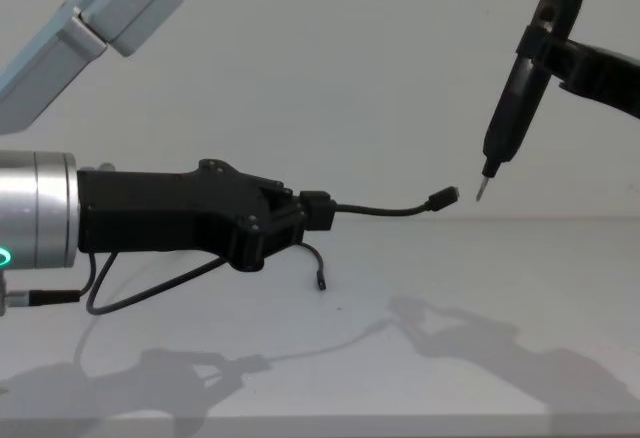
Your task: Pick up the data cable with the one hand.
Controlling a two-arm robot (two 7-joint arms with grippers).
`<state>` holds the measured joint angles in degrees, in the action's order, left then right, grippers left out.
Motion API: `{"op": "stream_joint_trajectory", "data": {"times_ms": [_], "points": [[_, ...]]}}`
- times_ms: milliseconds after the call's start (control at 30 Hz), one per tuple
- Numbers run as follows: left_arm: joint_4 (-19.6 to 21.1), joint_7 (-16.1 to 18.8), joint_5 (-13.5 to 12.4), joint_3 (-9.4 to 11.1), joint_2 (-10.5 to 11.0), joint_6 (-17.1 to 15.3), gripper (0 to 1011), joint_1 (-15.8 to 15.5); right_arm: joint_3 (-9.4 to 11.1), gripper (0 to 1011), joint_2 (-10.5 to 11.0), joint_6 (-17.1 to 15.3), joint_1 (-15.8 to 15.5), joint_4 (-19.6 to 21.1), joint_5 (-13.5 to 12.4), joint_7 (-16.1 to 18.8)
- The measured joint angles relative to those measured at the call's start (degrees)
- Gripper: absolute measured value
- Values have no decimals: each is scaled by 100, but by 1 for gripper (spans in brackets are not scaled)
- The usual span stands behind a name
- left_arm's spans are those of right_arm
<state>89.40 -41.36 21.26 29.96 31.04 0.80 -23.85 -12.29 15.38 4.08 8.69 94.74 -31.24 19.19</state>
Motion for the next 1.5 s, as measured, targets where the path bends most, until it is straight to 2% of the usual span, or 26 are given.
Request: {"op": "stream_joint_trajectory", "data": {"times_ms": [1500], "points": [[0,0,0,0,0,0,42,0,-223,269,97,186,345,-446,-480,340]]}}
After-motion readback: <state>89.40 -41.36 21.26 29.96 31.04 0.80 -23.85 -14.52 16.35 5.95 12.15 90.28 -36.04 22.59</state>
